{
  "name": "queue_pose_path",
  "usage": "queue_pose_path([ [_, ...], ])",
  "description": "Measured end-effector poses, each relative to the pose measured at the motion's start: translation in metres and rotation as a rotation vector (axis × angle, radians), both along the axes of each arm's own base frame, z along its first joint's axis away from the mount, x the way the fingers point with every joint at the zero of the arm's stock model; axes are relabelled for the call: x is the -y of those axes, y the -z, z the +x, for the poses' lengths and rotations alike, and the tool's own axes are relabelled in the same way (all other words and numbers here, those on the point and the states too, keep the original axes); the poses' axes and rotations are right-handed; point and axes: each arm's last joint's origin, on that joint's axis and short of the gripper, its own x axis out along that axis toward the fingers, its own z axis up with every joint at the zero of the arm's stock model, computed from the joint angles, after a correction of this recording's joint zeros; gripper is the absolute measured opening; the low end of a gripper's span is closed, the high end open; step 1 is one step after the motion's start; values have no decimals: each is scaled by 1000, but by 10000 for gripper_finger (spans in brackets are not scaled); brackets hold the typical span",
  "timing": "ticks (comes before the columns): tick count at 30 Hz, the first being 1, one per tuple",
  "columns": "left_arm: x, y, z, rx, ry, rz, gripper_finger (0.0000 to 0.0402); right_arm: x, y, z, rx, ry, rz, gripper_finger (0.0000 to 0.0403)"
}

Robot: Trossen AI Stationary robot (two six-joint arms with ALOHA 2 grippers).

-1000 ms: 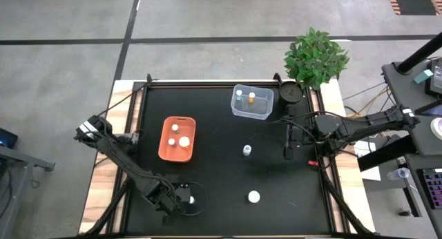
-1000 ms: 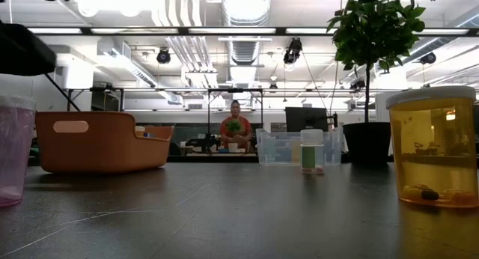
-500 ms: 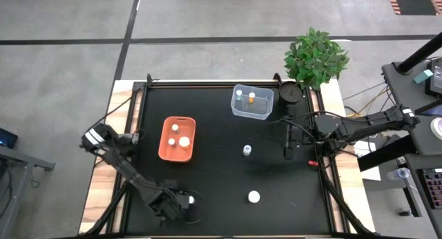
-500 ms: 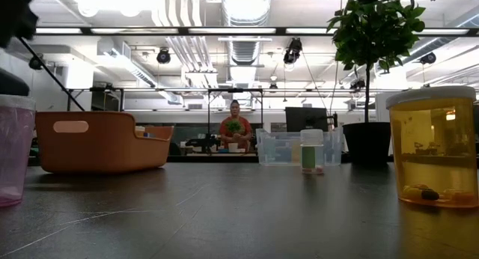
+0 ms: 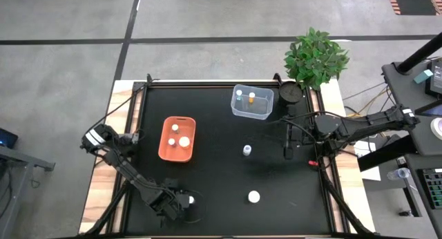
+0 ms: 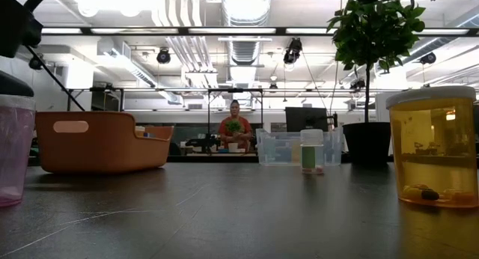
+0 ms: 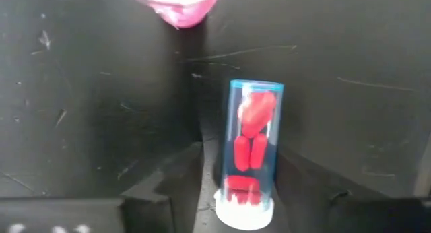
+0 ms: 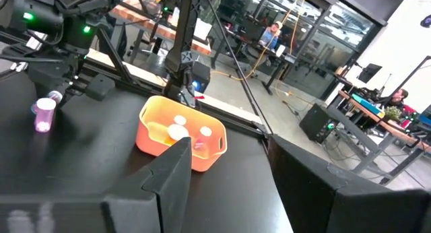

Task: Pick and place medicine bottles into bin by pill shape (circle, oval)
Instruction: Put the blue capsule pill bottle into the orange bin

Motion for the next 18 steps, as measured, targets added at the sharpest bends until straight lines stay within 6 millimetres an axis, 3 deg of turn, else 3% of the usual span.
queue_pose_path([
  [9, -2, 0, -1, -9, -2, 15, 65, 0, 0, 0, 0, 0, 0, 189],
  [15, -4, -6, -5, -19, 0, 4, 71, 0, 0, 0, 0, 0, 0, 189],
  [18, -7, -19, -7, 12, -2, -20, 75, 0, 0, 0, 0, 0, 0, 189],
])
